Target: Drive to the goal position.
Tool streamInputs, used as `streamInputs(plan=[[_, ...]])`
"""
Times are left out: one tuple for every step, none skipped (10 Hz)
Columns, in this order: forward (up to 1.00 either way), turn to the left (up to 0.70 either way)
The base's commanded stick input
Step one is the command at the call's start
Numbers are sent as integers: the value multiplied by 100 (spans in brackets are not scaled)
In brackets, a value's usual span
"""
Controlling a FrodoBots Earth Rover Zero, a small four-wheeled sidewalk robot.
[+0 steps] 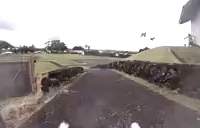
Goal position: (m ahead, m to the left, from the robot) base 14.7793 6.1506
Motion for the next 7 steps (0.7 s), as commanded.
streamInputs(plan=[[85, 0], [85, 0], [85, 0], [85, 0], [85, 0], [85, 0], [85, 0]])
